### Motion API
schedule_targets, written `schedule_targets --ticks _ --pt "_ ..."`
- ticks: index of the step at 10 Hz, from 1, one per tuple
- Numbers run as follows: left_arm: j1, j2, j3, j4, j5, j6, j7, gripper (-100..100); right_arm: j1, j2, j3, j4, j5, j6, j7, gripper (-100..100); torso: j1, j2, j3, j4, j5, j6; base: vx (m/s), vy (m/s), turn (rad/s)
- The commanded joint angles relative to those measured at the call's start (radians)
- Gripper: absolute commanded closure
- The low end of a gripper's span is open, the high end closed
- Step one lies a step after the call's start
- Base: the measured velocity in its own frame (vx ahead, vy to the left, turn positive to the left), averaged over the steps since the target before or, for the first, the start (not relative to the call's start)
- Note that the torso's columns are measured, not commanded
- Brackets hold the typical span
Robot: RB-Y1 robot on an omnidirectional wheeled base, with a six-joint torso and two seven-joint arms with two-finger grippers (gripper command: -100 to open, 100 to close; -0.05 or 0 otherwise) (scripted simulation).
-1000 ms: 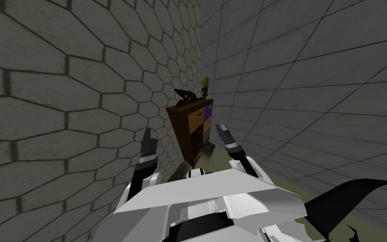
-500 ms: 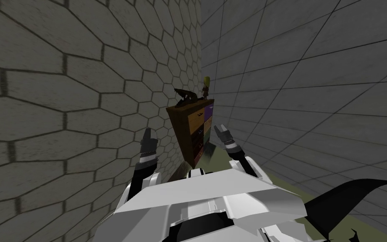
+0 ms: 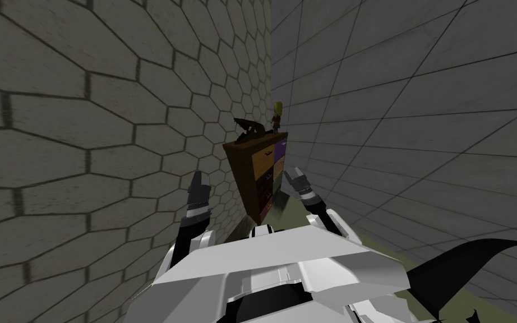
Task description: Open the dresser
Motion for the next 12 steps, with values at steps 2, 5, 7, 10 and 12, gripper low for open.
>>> schedule_targets --ticks 2,5,7,10,12 --pt "0.000 0.000 0.000 0.000 0.000 0.000 0.000 0 -0.005 -0.004 -0.004 0.031 0.034 -0.020 0.094 -100 0.000 0.000 0.000 0.000 0.000 0.000 0.022 -0.007 0.045" --pt "0.000 0.000 0.000 0.000 0.000 0.000 0.000 0 -0.011 -0.007 -0.008 0.059 0.063 -0.037 0.171 -100 0.000 0.000 0.000 0.000 0.000 0.000 0.020 -0.008 0.031" --pt "0.000 0.000 0.000 0.000 0.000 0.000 0.000 0 -0.016 -0.010 -0.012 0.089 0.094 -0.054 0.220 -100 0.000 0.001 0.000 0.000 0.000 0.000 0.018 -0.006 0.027" --pt "0.000 0.000 0.000 0.000 0.000 0.000 0.000 0 -0.022 -0.011 -0.016 0.119 0.124 -0.071 0.295 -100 0.000 0.001 0.000 0.000 0.000 0.000 0.019 -0.008 0.031" --pt "0.000 0.000 0.000 0.000 0.000 0.000 0.000 0 -0.022 -0.011 -0.016 0.119 0.124 -0.071 0.335 -100 0.000 0.000 0.000 0.000 0.000 0.000 0.020 -0.009 0.014"
